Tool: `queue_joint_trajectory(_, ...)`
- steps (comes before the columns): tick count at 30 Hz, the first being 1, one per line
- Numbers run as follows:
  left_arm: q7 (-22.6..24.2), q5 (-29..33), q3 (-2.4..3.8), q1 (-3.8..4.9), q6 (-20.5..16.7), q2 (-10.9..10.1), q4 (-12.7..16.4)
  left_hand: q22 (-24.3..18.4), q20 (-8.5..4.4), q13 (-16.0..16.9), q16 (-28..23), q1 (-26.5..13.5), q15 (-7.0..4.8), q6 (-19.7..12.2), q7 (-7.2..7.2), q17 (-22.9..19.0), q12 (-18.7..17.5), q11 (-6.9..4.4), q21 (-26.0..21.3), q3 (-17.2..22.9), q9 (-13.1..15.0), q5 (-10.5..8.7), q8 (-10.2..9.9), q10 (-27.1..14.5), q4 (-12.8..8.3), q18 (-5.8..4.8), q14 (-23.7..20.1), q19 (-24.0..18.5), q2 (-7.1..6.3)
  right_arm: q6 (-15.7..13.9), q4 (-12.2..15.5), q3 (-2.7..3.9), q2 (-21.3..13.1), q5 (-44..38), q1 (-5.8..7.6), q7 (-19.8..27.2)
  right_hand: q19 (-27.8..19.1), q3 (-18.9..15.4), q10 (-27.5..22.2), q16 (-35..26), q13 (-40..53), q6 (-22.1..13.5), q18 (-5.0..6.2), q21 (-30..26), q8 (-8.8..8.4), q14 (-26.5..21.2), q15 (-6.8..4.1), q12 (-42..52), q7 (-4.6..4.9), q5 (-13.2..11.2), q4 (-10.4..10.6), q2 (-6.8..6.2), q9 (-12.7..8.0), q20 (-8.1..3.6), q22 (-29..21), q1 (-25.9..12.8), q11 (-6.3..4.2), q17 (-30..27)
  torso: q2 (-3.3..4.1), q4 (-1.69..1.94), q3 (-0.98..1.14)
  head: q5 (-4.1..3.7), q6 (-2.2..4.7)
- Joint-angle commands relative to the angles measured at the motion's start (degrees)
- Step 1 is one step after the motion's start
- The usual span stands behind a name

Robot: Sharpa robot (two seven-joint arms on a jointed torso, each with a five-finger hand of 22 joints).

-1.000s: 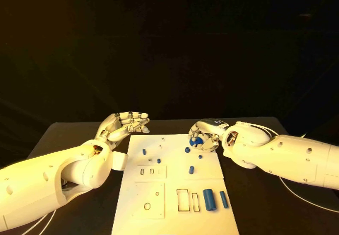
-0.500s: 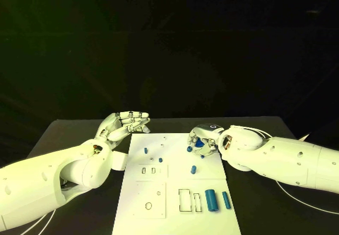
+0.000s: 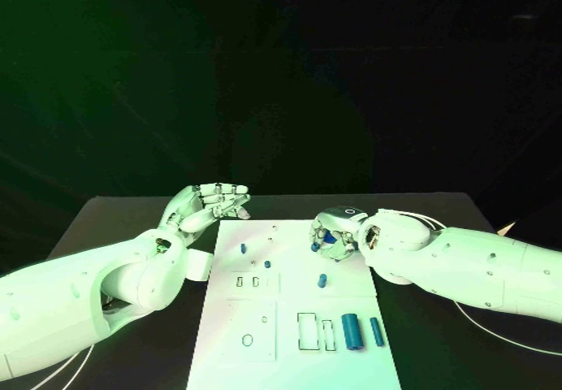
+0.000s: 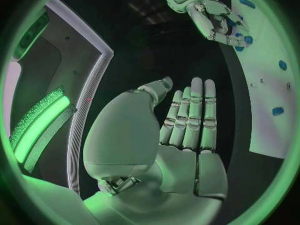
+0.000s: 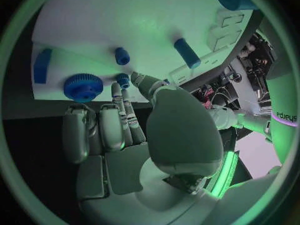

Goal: Assemble the parts on the task board

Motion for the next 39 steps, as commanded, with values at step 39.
queue_joint_trajectory(39,-0.72,0.16,0.07,0.11,2.63,0.11,-0.3,0.79,0.14,0.08,1.76,-0.5,-0.14,-0.64,0.53,0.71,-0.44,0.26,1.49,0.56,0.17,-0.36,0.22,0.24,0.05,0.57,-0.15,-0.45,0.28,-0.1,-2.03,0.01,2.55,-3.54,-0.09,-2.54,1.8,3.54,5.32,2.03,2.96,3.86,-1.61,2.75,3.53,2.29,-1.33,2.7,-1.71,-4.82,-1.84,2.87,4.07,-1.5,5.04,3.3,-1.91,0.48,0.3,-0.13,0.01,0.6,-0.23)
